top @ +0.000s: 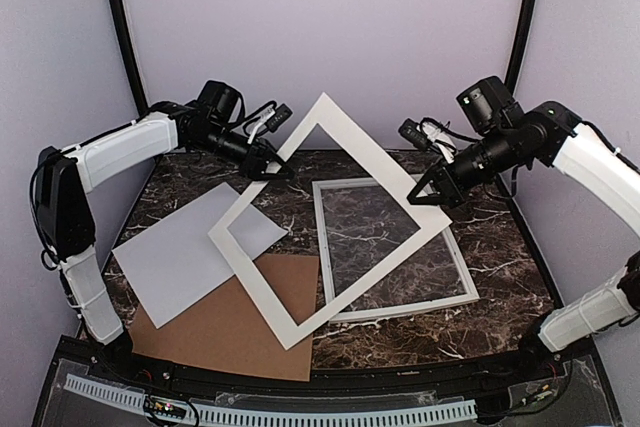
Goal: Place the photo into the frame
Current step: Pass from the right arm to the left, then place the mat board on the glass panel.
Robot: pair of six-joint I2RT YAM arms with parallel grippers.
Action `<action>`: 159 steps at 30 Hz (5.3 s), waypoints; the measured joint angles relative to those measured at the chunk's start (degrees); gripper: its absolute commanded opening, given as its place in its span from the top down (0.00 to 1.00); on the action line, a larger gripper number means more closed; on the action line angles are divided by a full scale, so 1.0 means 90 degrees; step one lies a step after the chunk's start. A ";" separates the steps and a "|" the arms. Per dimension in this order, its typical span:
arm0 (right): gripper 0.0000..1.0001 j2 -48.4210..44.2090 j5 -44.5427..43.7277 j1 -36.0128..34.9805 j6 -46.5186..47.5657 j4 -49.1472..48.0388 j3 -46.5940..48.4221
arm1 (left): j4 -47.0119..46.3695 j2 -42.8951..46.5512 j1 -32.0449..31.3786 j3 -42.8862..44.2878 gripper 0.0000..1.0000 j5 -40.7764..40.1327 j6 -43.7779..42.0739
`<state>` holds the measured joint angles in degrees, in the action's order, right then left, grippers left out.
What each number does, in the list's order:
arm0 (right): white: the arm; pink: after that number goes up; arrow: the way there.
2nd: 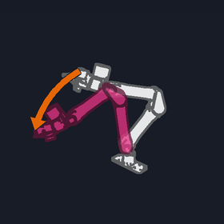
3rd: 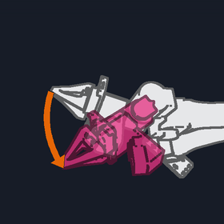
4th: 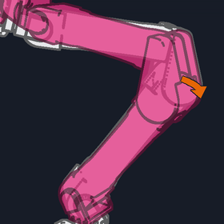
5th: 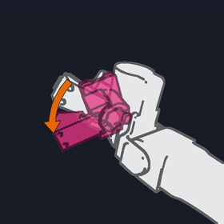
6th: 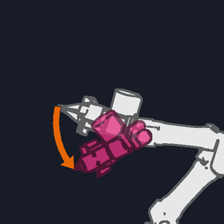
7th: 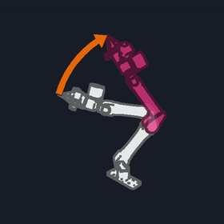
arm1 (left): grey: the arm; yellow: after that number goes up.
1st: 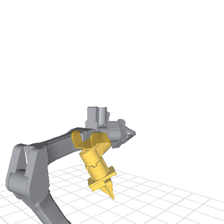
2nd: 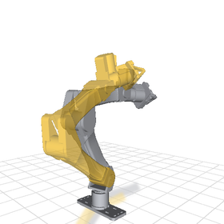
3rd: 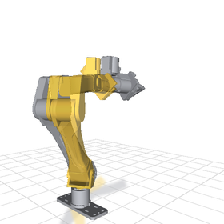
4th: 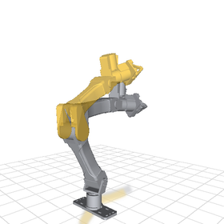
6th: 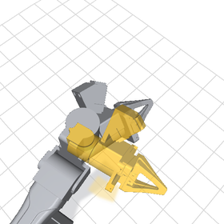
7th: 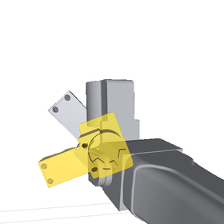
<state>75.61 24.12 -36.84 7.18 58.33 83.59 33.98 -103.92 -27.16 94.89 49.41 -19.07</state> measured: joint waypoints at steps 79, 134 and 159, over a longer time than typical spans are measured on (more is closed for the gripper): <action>0.42 0.0372 -0.0107 0.3558 -0.1817 -0.0731 -0.0882 | -0.5576 -0.2300 -0.2008 -0.1479 0.26 -0.3779 0.9590; 0.41 0.0214 0.0209 0.3558 -0.2028 -0.1389 -0.1834 | -0.3653 -0.1858 -0.2016 -0.1282 0.02 -0.4544 0.7475; 0.42 0.0168 0.0206 0.3558 -0.2025 -0.1394 -0.1875 | -0.3580 -0.2242 -0.2013 -0.0767 0.03 -0.4364 0.7359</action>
<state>77.12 25.98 -4.82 -11.05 45.78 66.72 1.76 -124.09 -45.28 87.99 10.13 47.16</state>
